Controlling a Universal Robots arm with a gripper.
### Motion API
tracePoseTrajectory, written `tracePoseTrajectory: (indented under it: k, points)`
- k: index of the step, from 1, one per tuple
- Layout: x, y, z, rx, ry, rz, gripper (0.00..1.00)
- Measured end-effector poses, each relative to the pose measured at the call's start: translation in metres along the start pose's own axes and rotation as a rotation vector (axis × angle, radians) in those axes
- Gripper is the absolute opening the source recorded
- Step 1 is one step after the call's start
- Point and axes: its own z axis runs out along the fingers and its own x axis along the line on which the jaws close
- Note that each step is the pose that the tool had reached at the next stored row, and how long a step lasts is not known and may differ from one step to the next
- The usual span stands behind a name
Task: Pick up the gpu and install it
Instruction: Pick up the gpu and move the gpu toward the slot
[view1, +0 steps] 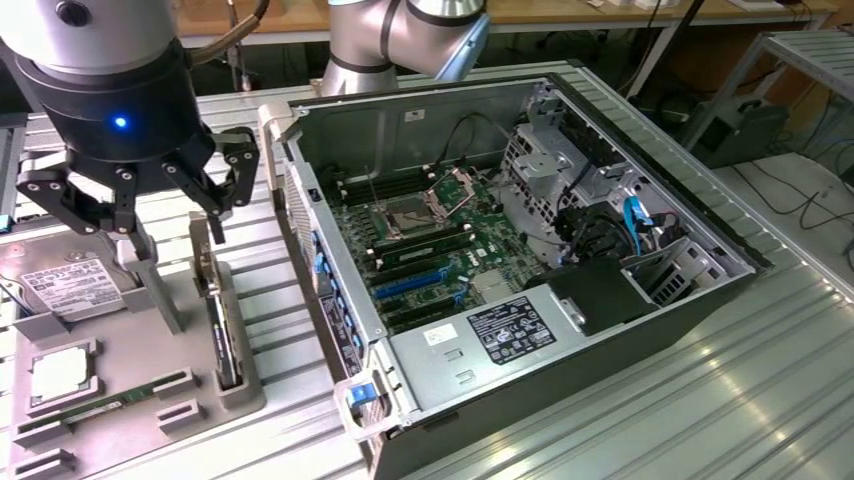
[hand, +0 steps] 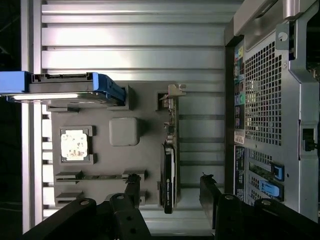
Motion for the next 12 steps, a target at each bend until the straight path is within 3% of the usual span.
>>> tracePoseTrajectory:
  k: [5,12]
  points:
    - [0.000,-0.0004,0.0085,-0.0001,0.0011,0.000,0.60]
    - [-0.001,-0.0017,0.0132,0.0004,0.0055,-0.033,0.60]
